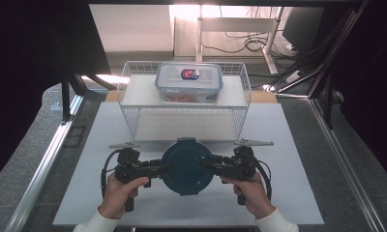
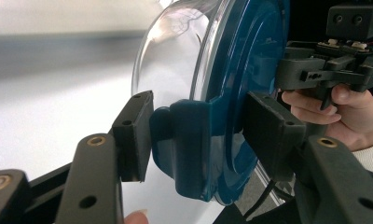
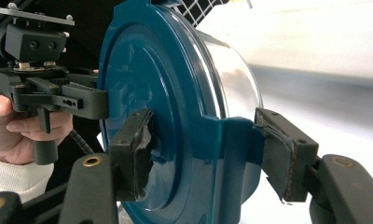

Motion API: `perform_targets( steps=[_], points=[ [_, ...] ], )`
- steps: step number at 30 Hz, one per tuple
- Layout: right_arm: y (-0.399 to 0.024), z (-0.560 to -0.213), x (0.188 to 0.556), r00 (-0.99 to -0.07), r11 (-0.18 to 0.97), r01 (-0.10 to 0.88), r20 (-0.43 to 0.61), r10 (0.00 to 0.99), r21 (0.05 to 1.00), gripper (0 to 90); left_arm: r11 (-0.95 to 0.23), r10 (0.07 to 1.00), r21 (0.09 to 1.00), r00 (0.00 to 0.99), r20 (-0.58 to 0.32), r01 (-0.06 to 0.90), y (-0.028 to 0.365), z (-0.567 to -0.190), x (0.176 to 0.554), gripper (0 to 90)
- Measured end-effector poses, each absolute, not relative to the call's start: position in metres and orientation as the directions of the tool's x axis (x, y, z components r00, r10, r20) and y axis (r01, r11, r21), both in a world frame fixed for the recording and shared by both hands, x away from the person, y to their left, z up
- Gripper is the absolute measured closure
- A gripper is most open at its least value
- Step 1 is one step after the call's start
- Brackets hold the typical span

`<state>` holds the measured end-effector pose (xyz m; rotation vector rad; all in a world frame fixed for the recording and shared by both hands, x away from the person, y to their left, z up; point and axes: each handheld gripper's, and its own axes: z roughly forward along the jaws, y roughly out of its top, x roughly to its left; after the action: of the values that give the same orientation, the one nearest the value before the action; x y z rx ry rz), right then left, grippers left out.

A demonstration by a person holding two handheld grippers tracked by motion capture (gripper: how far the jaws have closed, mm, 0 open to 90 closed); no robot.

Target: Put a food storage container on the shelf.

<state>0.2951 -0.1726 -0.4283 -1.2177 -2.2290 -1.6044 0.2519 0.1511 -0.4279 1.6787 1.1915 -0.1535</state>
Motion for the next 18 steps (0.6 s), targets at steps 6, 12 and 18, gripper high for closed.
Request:
perform_targets(
  steps=[6,12,18],
  points=[
    [-0.171,-0.417,0.3,-0.669,0.099,0.66,0.523,0.528,0.745,38.7,0.02,0.617,0.663,0.513,-0.597,0.748,0.155,-0.415,0.261,44.3],
    [-0.169,-0.403,0.308,-0.671,0.095,0.65,0.511,0.538,0.754,38.7,0.03,0.606,0.672,0.521,-0.601,0.74,0.157,-0.404,0.272,44.5],
    [-0.167,-0.391,0.314,-0.677,0.092,0.64,0.503,0.538,0.763,38.7,0.036,0.602,0.684,0.53,-0.597,0.729,0.16,-0.391,0.279,44.7]
  ],
)
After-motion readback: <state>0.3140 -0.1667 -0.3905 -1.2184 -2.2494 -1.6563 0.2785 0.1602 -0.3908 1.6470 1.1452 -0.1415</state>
